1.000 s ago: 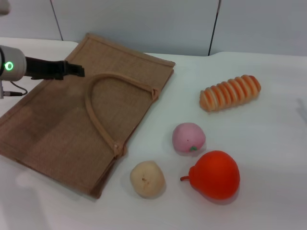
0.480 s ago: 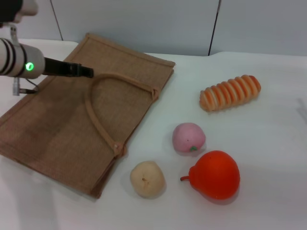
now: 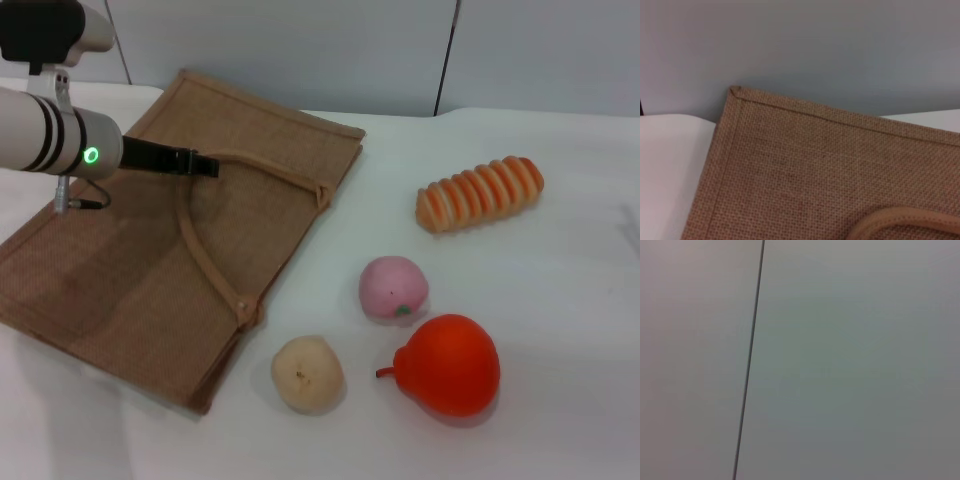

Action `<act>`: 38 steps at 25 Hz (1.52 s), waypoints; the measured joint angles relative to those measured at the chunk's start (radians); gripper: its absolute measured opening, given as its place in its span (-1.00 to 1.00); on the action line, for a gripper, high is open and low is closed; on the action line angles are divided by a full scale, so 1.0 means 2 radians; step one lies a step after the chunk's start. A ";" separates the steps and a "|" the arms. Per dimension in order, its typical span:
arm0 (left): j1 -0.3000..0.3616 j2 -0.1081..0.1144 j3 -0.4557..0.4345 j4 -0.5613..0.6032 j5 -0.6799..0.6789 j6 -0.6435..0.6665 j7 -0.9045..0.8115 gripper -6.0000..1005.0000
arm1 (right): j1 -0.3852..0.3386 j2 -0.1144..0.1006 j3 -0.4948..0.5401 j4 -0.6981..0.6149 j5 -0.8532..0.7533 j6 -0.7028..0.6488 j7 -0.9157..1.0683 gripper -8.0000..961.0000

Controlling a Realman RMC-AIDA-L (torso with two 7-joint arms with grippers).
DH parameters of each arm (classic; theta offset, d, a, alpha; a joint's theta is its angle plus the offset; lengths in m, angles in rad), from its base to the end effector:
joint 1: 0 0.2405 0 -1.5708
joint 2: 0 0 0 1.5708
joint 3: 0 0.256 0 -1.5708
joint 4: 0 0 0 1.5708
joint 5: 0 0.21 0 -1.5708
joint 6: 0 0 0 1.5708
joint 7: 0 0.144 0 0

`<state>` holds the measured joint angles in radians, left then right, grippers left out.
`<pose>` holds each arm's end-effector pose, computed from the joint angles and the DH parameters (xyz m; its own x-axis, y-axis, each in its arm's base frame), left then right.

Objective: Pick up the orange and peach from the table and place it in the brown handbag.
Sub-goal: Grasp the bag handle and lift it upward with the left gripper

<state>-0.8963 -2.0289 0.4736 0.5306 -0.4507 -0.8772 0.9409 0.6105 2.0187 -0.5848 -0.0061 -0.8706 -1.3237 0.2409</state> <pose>-0.2706 0.4560 0.0234 0.5307 0.7418 0.4101 0.8066 -0.2935 -0.5131 0.2959 0.3773 0.0393 0.7225 0.2550 -0.6426 -0.6049 -0.2170 -0.7662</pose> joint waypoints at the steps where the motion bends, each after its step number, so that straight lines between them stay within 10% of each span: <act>1: 0.000 0.000 0.000 0.000 0.000 0.000 0.000 0.21 | 0.000 0.000 0.000 0.000 0.000 0.000 0.000 0.78; 38: -0.008 0.001 0.045 -0.039 0.017 0.032 -0.007 0.02 | 0.002 0.000 0.001 0.000 0.000 0.000 0.000 0.77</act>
<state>-0.9123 -2.0271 0.5629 0.4523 -0.4169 -0.8136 0.9261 0.6136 2.0187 -0.5829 -0.0061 -0.8697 -1.3238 0.2409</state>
